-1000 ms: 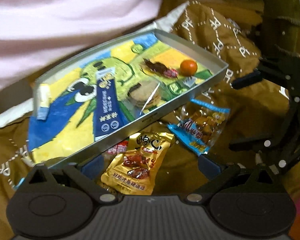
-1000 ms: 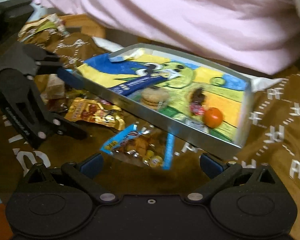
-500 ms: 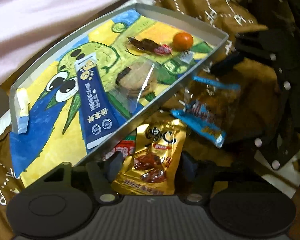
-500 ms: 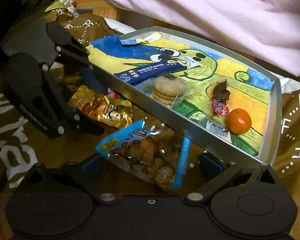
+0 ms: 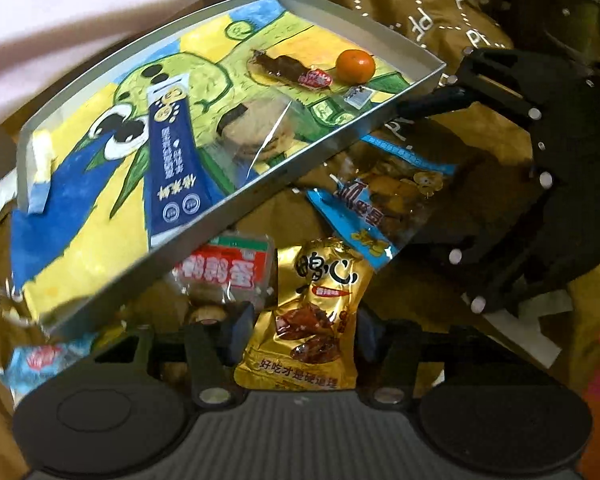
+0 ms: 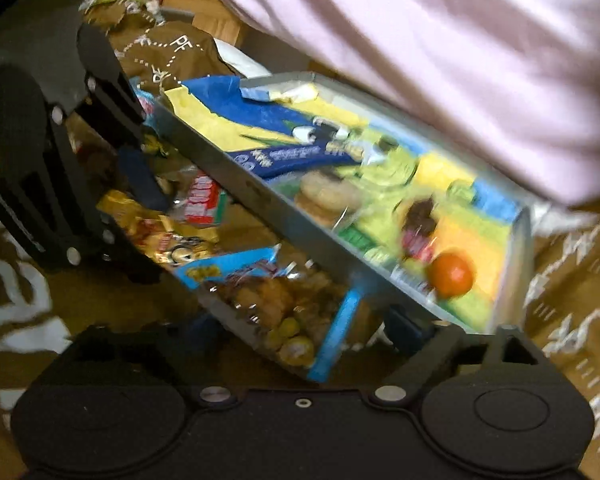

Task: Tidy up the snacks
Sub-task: 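Grasp the gold duck-heart packet with the left tool while the right grasps the blue-edged nut packet, then carry both packets over the metal tray and lower them inside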

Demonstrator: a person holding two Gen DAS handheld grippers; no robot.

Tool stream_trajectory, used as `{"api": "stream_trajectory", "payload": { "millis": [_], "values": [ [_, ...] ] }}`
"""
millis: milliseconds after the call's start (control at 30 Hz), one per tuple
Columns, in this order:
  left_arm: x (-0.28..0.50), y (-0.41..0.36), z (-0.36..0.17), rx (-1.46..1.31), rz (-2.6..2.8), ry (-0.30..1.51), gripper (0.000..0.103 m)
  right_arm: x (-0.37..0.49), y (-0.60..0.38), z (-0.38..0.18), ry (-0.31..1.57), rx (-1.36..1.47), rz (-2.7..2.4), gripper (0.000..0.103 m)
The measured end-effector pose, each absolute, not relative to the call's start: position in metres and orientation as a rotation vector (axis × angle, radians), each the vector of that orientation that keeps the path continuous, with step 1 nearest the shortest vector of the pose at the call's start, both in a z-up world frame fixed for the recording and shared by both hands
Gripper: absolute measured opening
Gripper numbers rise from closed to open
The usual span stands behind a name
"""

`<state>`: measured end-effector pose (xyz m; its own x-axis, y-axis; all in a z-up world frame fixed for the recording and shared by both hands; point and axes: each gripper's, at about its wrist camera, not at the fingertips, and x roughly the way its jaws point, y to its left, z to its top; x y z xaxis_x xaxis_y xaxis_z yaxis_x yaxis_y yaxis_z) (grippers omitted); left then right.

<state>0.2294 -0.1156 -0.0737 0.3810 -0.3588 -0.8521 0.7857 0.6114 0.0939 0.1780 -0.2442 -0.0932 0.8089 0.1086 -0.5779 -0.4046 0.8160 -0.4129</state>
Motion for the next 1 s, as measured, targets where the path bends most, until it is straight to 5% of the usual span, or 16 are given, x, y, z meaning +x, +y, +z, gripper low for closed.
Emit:
{"api": "stream_trajectory", "payload": {
  "millis": [133, 267, 400, 1000],
  "values": [
    [0.227, -0.113, -0.071, 0.494, -0.75, 0.948, 0.056, 0.173, -0.235, -0.096, 0.549, -0.641, 0.318, 0.07],
    [0.225, -0.105, -0.071, 0.434, -0.732, 1.01, 0.055, 0.168, -0.23, -0.098, 0.568, -0.656, 0.354, 0.037],
    [0.215, -0.094, -0.07, 0.388, -0.707, 1.026, 0.054, 0.156, -0.226, -0.1, 0.524, -0.705, 0.331, 0.025],
    [0.149, -0.067, -0.065, 0.337, -0.558, 0.851, 0.053, 0.084, -0.225, -0.094, 0.343, -0.775, 0.24, 0.019]
  ]
}}
